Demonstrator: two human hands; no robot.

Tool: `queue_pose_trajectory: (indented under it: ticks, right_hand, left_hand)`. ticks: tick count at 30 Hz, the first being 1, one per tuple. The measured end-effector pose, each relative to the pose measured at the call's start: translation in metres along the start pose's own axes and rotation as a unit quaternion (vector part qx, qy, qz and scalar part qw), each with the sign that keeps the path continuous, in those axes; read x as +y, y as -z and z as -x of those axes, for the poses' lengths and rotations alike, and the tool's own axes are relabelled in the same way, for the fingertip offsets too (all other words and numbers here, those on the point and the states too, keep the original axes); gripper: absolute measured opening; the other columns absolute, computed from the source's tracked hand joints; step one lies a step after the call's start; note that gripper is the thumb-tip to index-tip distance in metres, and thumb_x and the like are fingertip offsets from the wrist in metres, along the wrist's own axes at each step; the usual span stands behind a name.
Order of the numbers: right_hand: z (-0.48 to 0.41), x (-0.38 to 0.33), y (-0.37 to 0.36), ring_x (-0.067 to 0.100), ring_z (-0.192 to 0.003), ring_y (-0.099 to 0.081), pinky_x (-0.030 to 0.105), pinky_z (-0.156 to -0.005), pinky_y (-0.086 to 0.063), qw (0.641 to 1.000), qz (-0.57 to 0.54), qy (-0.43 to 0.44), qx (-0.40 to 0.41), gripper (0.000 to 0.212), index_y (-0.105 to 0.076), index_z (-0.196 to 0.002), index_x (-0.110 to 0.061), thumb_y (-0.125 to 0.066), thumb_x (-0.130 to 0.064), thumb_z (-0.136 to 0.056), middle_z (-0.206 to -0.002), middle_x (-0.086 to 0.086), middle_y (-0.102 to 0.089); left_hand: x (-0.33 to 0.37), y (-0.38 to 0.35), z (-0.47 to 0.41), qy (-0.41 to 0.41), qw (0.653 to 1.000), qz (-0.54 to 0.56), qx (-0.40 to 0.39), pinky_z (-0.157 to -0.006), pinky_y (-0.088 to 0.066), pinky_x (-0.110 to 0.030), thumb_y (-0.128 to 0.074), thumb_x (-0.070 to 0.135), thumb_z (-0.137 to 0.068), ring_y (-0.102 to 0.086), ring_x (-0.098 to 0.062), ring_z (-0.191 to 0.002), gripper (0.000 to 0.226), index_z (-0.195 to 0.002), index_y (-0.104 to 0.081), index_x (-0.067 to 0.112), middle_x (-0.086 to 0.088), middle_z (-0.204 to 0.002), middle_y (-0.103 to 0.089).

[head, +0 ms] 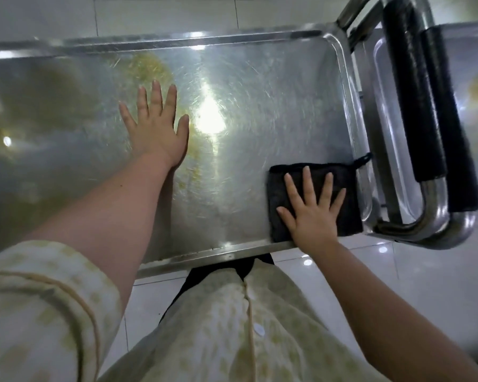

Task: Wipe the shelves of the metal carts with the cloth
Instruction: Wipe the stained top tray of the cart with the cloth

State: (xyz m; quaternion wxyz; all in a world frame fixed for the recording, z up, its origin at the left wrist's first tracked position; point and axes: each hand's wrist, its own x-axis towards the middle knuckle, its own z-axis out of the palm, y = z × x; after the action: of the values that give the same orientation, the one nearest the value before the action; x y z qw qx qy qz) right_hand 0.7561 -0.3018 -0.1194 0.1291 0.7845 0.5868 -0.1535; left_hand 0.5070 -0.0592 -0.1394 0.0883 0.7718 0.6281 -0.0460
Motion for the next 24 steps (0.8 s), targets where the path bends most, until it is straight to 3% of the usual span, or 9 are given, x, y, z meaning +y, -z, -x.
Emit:
queue_pose_trajectory:
  ticks: [3, 5, 8, 10, 13, 17, 19, 22, 24]
  right_hand:
    - [0.009, -0.083, -0.005, 0.048, -0.146, 0.007, 0.074, -0.11, 0.001, 0.994, -0.008, 0.106, 0.023, 0.068, -0.002, -0.155, -0.041, -0.011, -0.069, -0.094, -0.165, 0.001, 0.001]
    - [0.013, -0.128, -0.008, 0.047, -0.147, 0.005, 0.075, -0.109, -0.003, 0.986, 0.001, 0.165, 0.023, 0.067, -0.006, -0.155, -0.042, -0.015, -0.069, -0.094, -0.165, -0.001, -0.003]
    - [0.006, -0.134, -0.008, 0.043, -0.148, 0.001, 0.074, -0.11, -0.001, 0.98, -0.005, 0.196, 0.034, 0.064, -0.01, -0.153, -0.046, -0.017, -0.069, -0.094, -0.164, -0.006, -0.008]
    - [0.001, -0.098, -0.005, 0.04, -0.149, -0.004, 0.072, -0.111, -0.003, 0.982, -0.003, 0.184, 0.049, 0.062, -0.013, -0.152, -0.048, -0.018, -0.069, -0.095, -0.164, -0.009, -0.01]
    - [-0.008, -0.014, -0.004, 0.039, -0.149, -0.007, 0.071, -0.111, -0.005, 0.994, -0.007, 0.082, 0.066, 0.064, -0.015, -0.151, -0.048, -0.023, -0.07, -0.092, -0.163, -0.01, -0.011]
    - [-0.012, 0.059, 0.005, 0.037, -0.149, 0.01, 0.069, -0.113, 0.0, 0.999, -0.011, -0.047, 0.01, 0.07, -0.007, -0.152, -0.041, -0.006, -0.071, -0.089, -0.162, -0.008, 0.004]
    - [-0.012, 0.042, 0.007, 0.04, -0.148, 0.013, 0.07, -0.112, 0.0, 0.999, 0.004, -0.042, 0.002, 0.07, -0.001, -0.152, -0.038, 0.006, -0.07, -0.09, -0.162, -0.004, 0.008]
    - [-0.022, -0.016, 0.012, 0.047, -0.146, 0.002, 0.073, -0.11, -0.004, 0.999, -0.007, 0.052, 0.01, 0.065, -0.011, -0.154, -0.039, -0.008, -0.066, -0.095, -0.163, 0.0, -0.005]
    - [-0.052, -0.053, 0.023, 0.047, -0.147, 0.003, 0.072, -0.111, -0.001, 0.994, -0.012, 0.102, 0.026, 0.063, -0.006, -0.153, -0.043, -0.01, -0.066, -0.095, -0.163, -0.002, -0.002]
  left_hand:
    - [0.001, 0.001, 0.0, 0.002, 1.0, 0.001, -0.005, -0.116, 0.007, -0.062, -0.011, 0.054, -0.099, 0.008, -0.027, -0.15, 0.063, -0.156, 0.002, 0.032, -0.001, -0.165, 0.006]
    - [0.0, 0.001, 0.0, 0.001, 1.0, 0.004, -0.003, -0.116, 0.007, -0.062, -0.011, 0.054, -0.099, 0.009, -0.026, -0.15, 0.063, -0.156, 0.003, 0.033, 0.0, -0.165, 0.006]
    - [-0.003, 0.0, -0.001, -0.005, 1.0, 0.012, -0.002, -0.116, 0.008, -0.061, -0.01, 0.055, -0.098, 0.009, -0.025, -0.15, 0.063, -0.156, 0.003, 0.034, 0.001, -0.165, 0.007]
    - [-0.003, -0.002, -0.002, -0.007, 1.0, 0.015, 0.0, -0.116, 0.008, -0.06, -0.01, 0.056, -0.097, 0.008, -0.025, -0.151, 0.063, -0.156, 0.002, 0.035, 0.002, -0.165, 0.006]
    - [-0.003, -0.005, -0.003, -0.003, 1.0, 0.015, 0.002, -0.116, 0.009, -0.059, -0.009, 0.058, -0.097, 0.008, -0.025, -0.151, 0.064, -0.156, 0.002, 0.035, 0.001, -0.165, 0.005]
    - [-0.003, -0.006, -0.005, -0.001, 1.0, 0.011, 0.004, -0.116, 0.009, -0.06, -0.006, 0.058, -0.097, 0.008, -0.025, -0.151, 0.063, -0.155, 0.004, 0.035, 0.001, -0.165, 0.006]
    - [-0.003, -0.006, -0.004, 0.0, 1.0, 0.01, 0.005, -0.116, 0.01, -0.06, -0.006, 0.057, -0.098, 0.009, -0.026, -0.15, 0.063, -0.155, 0.004, 0.034, 0.0, -0.165, 0.006]
    - [-0.003, -0.005, -0.004, 0.004, 1.0, 0.016, -0.002, -0.116, 0.01, -0.059, -0.007, 0.056, -0.098, 0.01, -0.025, -0.15, 0.062, -0.156, 0.004, 0.034, 0.001, -0.165, 0.007]
    - [-0.004, -0.004, -0.004, 0.009, 1.0, 0.027, -0.001, -0.116, 0.009, -0.059, -0.009, 0.055, -0.099, 0.011, -0.024, -0.15, 0.061, -0.156, 0.003, 0.035, 0.002, -0.165, 0.007]
